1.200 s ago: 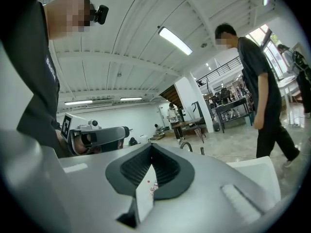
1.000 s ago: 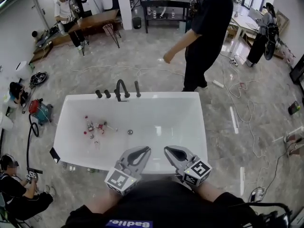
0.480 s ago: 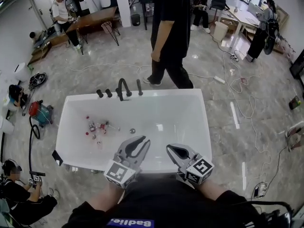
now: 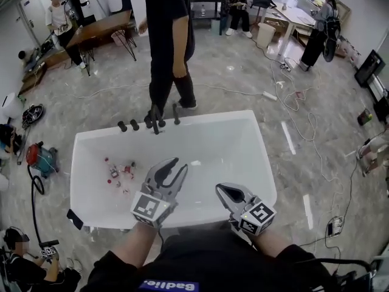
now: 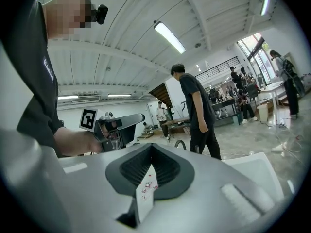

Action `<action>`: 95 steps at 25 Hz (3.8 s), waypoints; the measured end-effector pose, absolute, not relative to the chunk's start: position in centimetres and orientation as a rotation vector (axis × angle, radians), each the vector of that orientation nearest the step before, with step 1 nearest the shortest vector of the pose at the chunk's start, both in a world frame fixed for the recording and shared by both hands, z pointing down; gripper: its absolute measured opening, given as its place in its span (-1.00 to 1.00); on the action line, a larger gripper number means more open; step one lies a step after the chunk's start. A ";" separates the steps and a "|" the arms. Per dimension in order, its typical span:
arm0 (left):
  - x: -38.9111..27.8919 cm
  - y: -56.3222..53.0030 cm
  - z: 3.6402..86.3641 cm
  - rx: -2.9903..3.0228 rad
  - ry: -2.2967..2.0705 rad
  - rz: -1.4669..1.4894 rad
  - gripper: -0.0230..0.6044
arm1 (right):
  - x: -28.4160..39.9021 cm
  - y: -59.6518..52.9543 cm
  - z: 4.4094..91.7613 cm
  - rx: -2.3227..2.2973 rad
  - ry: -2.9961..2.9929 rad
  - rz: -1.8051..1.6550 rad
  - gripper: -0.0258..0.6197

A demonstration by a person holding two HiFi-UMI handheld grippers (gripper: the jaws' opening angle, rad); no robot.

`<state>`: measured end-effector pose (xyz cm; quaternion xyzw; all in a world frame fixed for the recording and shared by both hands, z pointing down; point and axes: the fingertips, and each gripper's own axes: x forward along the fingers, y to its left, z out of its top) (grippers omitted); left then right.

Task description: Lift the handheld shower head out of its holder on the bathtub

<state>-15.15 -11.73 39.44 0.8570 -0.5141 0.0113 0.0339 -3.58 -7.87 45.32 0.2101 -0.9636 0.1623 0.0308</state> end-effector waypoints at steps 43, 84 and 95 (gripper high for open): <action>-25.1 -41.0 57.2 2.231 -1.856 0.300 -0.33 | 1.7 -16.8 53.4 0.740 -2.843 0.724 -0.92; -33.1 -57.6 78.1 1.948 -1.902 0.575 -0.33 | 1.5 -18.8 65.2 0.922 -2.636 0.993 -0.92; -33.8 -59.8 81.2 1.930 -1.900 0.605 -0.33 | -0.3 -21.6 66.2 0.854 -2.670 0.877 -0.92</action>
